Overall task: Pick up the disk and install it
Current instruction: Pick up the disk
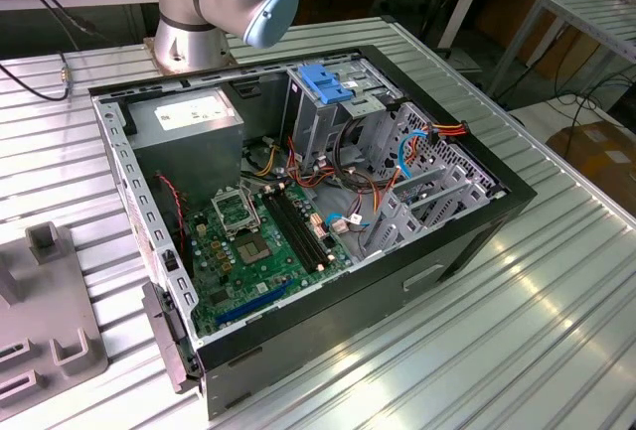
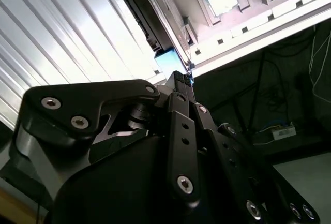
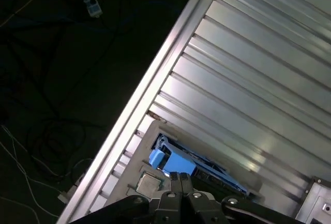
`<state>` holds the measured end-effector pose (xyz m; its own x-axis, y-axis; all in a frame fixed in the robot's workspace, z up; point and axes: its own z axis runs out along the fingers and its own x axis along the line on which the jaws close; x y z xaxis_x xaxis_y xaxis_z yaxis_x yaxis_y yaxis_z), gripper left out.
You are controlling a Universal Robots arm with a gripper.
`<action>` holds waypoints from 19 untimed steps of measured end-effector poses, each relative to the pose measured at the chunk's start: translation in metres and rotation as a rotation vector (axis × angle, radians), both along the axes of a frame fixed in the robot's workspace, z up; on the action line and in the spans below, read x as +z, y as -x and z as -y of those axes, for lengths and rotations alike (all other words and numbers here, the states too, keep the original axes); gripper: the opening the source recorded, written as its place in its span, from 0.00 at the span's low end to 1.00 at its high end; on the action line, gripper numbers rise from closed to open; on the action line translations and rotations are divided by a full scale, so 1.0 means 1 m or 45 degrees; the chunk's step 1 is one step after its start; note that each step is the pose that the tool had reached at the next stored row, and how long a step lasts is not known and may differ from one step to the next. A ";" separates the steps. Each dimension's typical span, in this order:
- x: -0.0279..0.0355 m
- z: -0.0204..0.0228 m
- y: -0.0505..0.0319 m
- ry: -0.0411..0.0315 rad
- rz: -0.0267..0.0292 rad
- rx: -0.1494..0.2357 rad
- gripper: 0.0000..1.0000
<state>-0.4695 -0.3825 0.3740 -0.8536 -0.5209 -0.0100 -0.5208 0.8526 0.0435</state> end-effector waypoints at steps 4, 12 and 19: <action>0.0000 0.0000 0.0000 0.0001 0.0000 0.081 0.10; 0.0000 0.0000 -0.0001 0.0000 -0.0001 0.246 0.10; 0.0000 0.0000 -0.0001 0.0000 0.0000 0.392 0.10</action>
